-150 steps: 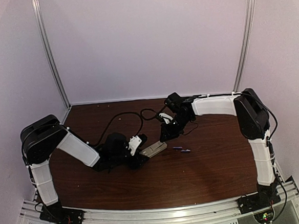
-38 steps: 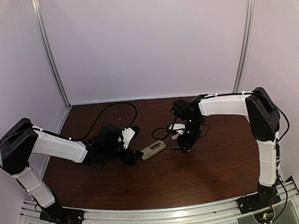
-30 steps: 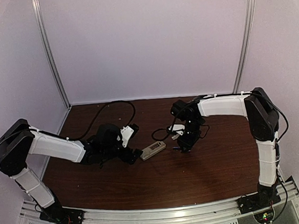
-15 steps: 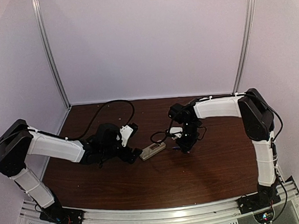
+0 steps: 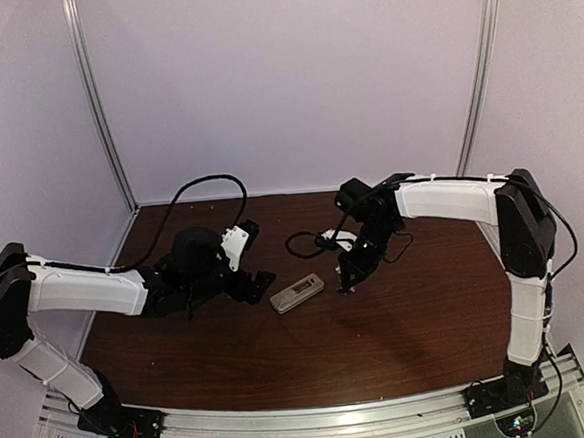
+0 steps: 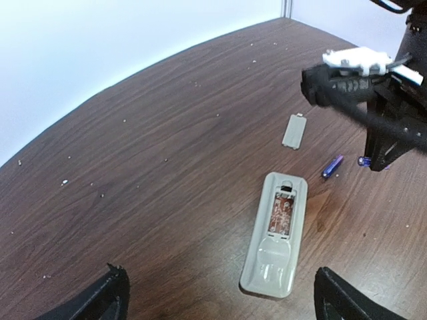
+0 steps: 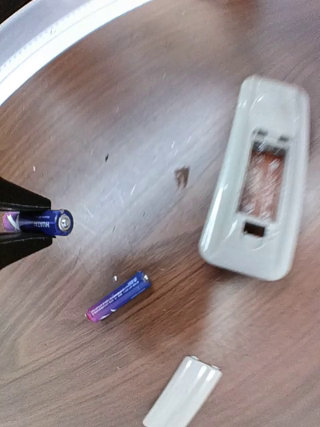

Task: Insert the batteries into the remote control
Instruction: Pick up the battery at the center of the board, then pass from the right arm to the left

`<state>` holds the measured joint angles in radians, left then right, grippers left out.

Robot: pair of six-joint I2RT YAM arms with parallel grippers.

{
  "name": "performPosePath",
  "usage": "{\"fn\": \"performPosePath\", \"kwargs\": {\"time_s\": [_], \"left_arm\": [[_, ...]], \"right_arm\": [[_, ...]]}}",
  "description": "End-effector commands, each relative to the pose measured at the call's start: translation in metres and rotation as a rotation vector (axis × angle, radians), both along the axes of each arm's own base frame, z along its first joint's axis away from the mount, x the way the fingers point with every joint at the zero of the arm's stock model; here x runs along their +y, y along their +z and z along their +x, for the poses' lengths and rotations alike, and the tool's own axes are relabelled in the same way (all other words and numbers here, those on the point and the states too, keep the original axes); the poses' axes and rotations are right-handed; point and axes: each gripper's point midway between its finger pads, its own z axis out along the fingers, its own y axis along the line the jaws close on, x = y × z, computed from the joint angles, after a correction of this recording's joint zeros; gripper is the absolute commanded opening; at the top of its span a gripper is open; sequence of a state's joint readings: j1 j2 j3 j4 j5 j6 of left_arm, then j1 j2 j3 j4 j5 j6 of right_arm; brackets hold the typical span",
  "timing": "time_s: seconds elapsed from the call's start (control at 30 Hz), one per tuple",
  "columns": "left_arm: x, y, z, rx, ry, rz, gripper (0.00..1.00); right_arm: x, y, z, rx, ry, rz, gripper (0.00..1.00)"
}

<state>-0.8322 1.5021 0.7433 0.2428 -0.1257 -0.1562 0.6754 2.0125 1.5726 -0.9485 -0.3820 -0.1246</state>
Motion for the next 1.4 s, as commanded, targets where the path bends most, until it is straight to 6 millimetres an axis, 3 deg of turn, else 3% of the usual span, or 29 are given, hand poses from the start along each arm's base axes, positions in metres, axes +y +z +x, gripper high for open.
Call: {"fn": "performPosePath", "kwargs": {"time_s": [0.0,0.2,0.33,0.5,0.73,0.87,1.37], "left_arm": [[-0.027,0.049,-0.004,-0.038,-0.112,-0.148,0.98],[-0.047,0.089,-0.002,-0.082,-0.179,-0.238,0.98],[-0.056,0.113,0.008,-0.109,-0.169,-0.274,0.98],[-0.068,0.127,0.019,-0.145,-0.176,-0.282,0.98],[-0.079,0.114,0.030,-0.133,-0.177,-0.224,0.95],[-0.084,0.108,0.036,-0.119,-0.173,-0.195,0.84],[-0.095,0.116,0.046,-0.133,-0.178,-0.200,0.70]], "right_arm": [[0.028,0.084,0.016,-0.043,-0.082,0.315,0.00],[0.060,0.162,0.048,-0.065,-0.323,0.748,0.00],[0.070,0.199,0.059,-0.053,-0.427,0.985,0.00],[0.078,0.207,0.062,0.040,-0.479,1.094,0.00],[0.080,0.218,0.062,0.059,-0.506,1.161,0.00],[0.084,0.215,0.058,0.062,-0.499,1.143,0.00],[0.095,0.199,0.043,0.072,-0.457,1.064,0.00]]}}
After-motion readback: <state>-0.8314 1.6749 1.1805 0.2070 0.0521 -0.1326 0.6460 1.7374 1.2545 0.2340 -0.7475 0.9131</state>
